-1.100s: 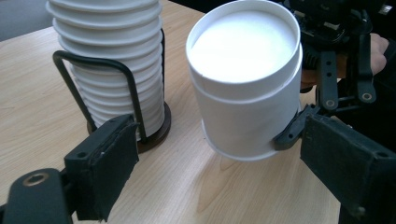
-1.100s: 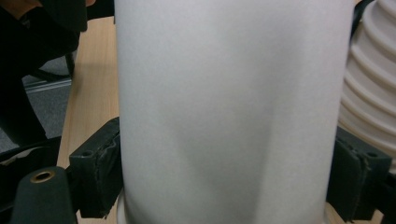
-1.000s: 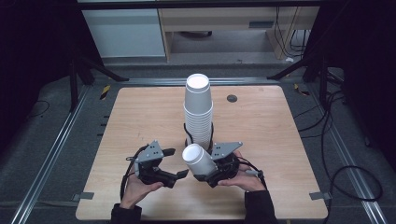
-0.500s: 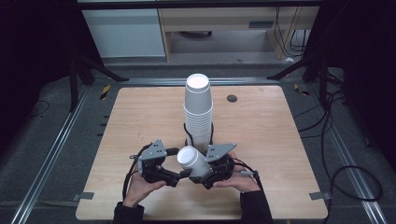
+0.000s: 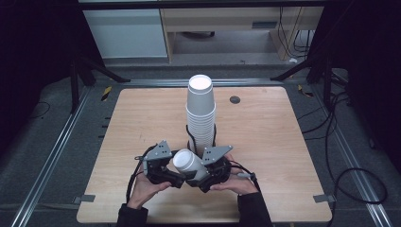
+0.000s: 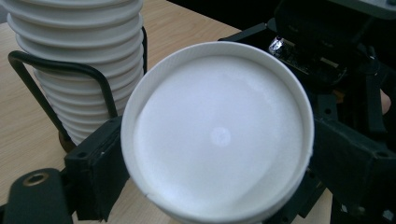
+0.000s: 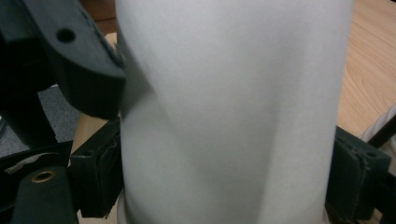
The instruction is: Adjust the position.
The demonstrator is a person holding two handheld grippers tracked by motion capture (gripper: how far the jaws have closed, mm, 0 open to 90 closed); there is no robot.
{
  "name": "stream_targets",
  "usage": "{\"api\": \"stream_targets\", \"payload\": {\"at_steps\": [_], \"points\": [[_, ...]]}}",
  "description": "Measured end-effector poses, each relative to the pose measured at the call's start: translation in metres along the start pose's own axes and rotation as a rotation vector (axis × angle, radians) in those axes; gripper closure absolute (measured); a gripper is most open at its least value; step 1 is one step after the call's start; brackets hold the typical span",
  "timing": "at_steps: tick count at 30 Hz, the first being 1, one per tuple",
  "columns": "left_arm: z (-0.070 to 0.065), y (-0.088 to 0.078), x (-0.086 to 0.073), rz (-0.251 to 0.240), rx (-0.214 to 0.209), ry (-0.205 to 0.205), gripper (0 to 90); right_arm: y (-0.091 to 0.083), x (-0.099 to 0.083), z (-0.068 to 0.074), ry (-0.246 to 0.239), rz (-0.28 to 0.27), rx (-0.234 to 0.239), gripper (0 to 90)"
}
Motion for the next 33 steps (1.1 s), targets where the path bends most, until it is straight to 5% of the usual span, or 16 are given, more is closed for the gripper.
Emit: {"api": "stream_targets", "payload": {"at_steps": [14, 33], "points": [[0.0003, -0.0018, 0.0001, -0.040, -0.003, -0.016, 17.6, 0.0025, 0.0045, 0.0004, 0.003, -0.012, -0.005, 14.6], [-0.0002, 0.0003, 0.0017, -0.033, 0.002, -0.023, 21.0, 0.0061, 0.0042, -0.0011, 0.033, 0.014, -0.004, 11.1]]}}
Point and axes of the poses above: each handheld gripper's, and its own axes: y roughly forward along the jaws, x roughly out of its top, z roughly to its left, the point moved 1 cm from there along y, roughly forward along the jaws, and after that the axes turned 2 degrees about -z, right-handed, at the moved point
